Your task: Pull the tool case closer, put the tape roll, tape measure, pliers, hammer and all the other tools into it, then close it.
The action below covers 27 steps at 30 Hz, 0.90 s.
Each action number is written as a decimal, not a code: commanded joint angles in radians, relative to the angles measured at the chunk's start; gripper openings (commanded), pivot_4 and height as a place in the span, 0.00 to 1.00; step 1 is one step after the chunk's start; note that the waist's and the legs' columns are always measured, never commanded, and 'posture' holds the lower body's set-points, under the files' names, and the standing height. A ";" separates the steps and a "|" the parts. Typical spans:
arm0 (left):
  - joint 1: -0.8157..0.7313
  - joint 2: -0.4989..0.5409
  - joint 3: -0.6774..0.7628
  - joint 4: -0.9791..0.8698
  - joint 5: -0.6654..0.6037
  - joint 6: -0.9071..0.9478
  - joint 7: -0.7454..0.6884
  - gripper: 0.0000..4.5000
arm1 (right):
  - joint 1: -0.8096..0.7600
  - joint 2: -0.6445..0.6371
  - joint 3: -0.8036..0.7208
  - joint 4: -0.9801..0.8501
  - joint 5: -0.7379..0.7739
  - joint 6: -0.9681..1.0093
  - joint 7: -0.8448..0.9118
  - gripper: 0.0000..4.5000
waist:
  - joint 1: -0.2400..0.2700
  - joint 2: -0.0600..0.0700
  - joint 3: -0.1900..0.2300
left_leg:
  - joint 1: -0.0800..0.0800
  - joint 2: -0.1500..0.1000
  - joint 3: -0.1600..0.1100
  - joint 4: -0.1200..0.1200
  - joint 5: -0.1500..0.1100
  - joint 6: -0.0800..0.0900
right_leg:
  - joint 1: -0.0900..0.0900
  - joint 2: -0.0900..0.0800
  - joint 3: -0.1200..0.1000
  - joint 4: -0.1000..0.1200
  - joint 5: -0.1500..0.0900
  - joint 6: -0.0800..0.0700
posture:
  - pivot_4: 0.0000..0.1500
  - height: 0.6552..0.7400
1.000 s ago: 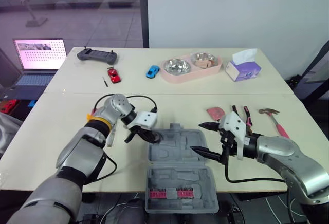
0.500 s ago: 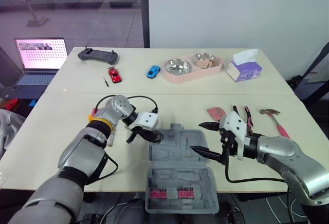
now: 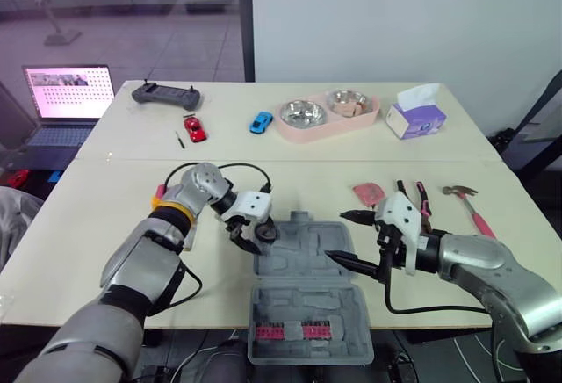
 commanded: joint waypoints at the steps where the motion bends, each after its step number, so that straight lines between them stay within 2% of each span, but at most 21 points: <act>1: -0.010 0.023 0.040 -0.069 -0.042 0.005 -0.052 0.99 | 0.000 -0.001 -0.028 -0.042 0.014 -0.005 -0.001 1.00 | 0.000 0.000 0.000 | 0.000 0.000 0.000 0.000 0.000 0.000 | 0.000 0.000 0.000 0.000 0.000 0.000 | 1.00 1.00; 9: 0.021 0.068 0.093 -0.166 -0.131 0.130 -0.046 0.99 | 0.003 -0.001 -0.023 -0.041 0.011 -0.007 0.000 1.00 | 0.000 0.000 0.000 | 0.000 0.000 0.000 0.000 0.000 0.000 | 0.000 0.000 0.000 0.000 0.000 0.000 | 1.00 1.00; 12: 0.043 0.067 0.125 -0.189 -0.154 0.184 -0.037 0.80 | 0.004 -0.001 -0.022 -0.041 0.010 -0.007 0.000 1.00 | 0.000 0.000 0.000 | 0.000 0.000 0.000 0.000 0.000 0.000 | 0.000 0.000 0.000 0.000 0.000 0.000 | 1.00 1.00; 15: 0.089 0.067 0.159 -0.249 -0.189 0.257 -0.020 0.47 | 0.004 0.001 -0.019 -0.042 0.007 -0.008 -0.003 1.00 | 0.000 0.000 0.000 | 0.000 0.000 0.000 0.000 0.000 0.000 | 0.000 0.000 0.000 0.000 0.000 0.000 | 1.00 1.00; 23: 0.220 0.076 0.208 -0.385 -0.213 0.331 0.104 0.47 | 0.012 0.003 -0.019 -0.049 0.010 -0.006 -0.009 1.00 | 0.000 0.000 0.000 | 0.000 0.000 0.000 0.001 0.000 0.000 | 0.001 0.000 0.000 0.001 0.000 0.000 | 1.00 1.00; 27: 0.267 0.059 0.233 -0.413 -0.212 0.290 0.221 0.47 | 0.016 0.007 -0.018 -0.051 0.010 -0.007 -0.014 1.00 | 0.000 0.000 0.000 | 0.000 0.000 -0.001 0.002 0.000 0.000 | 0.001 0.000 0.000 0.001 0.000 0.000 | 1.00 1.00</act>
